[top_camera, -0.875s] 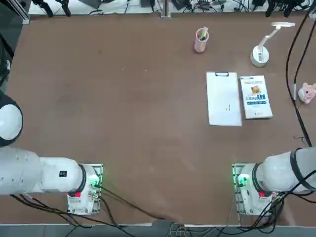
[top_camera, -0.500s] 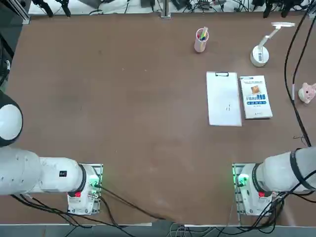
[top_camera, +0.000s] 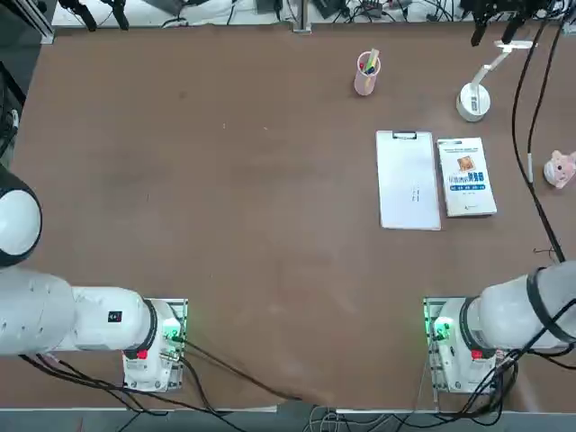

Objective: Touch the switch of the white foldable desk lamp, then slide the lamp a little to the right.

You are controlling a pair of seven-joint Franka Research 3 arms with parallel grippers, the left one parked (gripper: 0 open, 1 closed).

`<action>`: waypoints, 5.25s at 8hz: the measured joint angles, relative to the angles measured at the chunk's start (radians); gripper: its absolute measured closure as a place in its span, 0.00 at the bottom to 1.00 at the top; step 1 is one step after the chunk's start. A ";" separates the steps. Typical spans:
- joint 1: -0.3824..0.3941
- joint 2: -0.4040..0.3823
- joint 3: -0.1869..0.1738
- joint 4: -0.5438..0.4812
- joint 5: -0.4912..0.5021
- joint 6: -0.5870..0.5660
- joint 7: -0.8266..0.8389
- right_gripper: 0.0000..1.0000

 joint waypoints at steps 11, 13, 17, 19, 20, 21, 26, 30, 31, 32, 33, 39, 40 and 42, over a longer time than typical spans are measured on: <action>0.068 0.338 0.004 -0.240 -0.522 0.567 0.320 0.00; 0.050 0.354 -0.002 -0.316 -0.645 0.695 0.395 0.00; 0.001 0.402 -0.006 -0.343 -0.749 0.819 0.447 0.00; -0.014 0.415 -0.006 -0.343 -0.760 0.842 0.447 0.00; -0.017 0.418 -0.006 -0.343 -0.760 0.855 0.447 0.00; -0.021 0.422 -0.006 -0.343 -0.765 0.872 0.447 0.00; -0.043 0.438 -0.006 -0.343 -0.797 0.919 0.447 0.00; -0.049 0.441 -0.006 -0.341 -0.799 0.936 0.447 0.00; -0.049 0.441 -0.006 -0.341 -0.799 0.937 0.447 0.00; -0.049 0.442 -0.006 -0.340 -0.799 0.938 0.447 0.00; -0.049 0.442 -0.006 -0.338 -0.799 0.940 0.447 0.00; -0.047 0.453 -0.003 -0.318 -0.799 0.949 0.447 0.00; -0.048 0.453 -0.002 -0.316 -0.799 0.949 0.447 0.00; -0.047 0.450 0.000 -0.309 -0.799 0.931 0.445 0.00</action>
